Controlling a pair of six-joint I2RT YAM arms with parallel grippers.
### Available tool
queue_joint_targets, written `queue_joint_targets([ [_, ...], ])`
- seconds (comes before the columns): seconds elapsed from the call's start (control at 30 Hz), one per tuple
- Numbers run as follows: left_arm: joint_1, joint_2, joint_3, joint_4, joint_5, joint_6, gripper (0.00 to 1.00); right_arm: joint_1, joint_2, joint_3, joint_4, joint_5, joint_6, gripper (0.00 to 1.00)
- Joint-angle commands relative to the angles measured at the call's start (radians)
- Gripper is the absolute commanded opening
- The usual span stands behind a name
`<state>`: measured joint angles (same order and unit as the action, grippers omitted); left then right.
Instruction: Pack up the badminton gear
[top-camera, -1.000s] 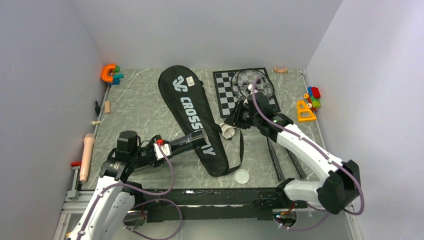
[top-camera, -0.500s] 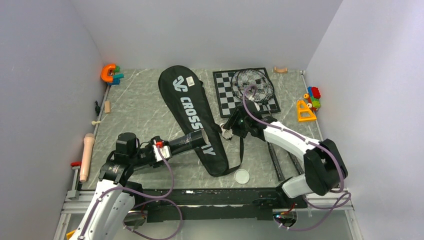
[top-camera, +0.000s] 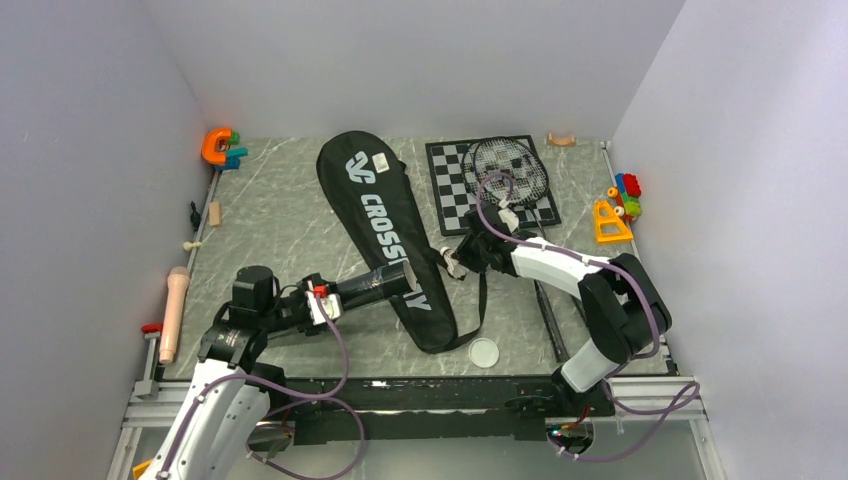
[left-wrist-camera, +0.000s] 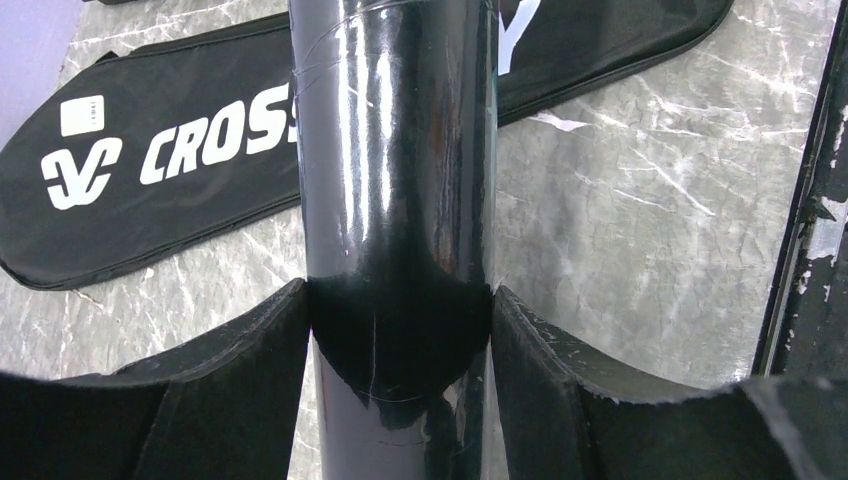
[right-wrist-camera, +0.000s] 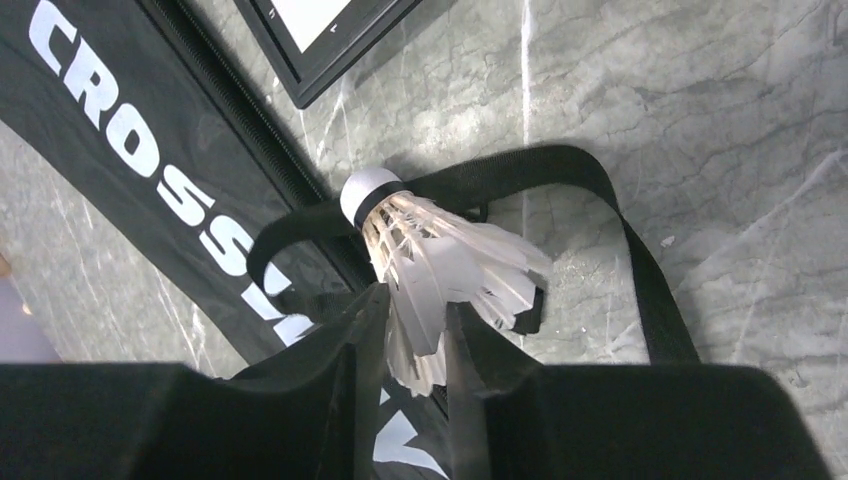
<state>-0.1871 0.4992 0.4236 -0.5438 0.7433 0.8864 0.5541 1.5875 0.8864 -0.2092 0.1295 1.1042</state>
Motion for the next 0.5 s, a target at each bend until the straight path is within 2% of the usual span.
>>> queue_joint_targets([
  [0.0,0.005,-0.009,-0.006,0.028,0.020,0.037,0.00,-0.004,0.014,0.038,0.046,0.060,0.023,0.26],
  [0.23,0.005,-0.004,-0.012,0.032,0.015,0.047,0.00,-0.002,-0.029,0.030,0.043,0.069,-0.015,0.00],
  [0.33,0.006,0.004,-0.013,0.044,0.017,0.045,0.00,0.001,-0.087,0.023,0.035,0.069,-0.058,0.00],
  [0.47,0.005,0.018,-0.016,0.060,0.023,0.042,0.00,0.005,-0.193,-0.005,0.042,-0.009,-0.156,0.00],
])
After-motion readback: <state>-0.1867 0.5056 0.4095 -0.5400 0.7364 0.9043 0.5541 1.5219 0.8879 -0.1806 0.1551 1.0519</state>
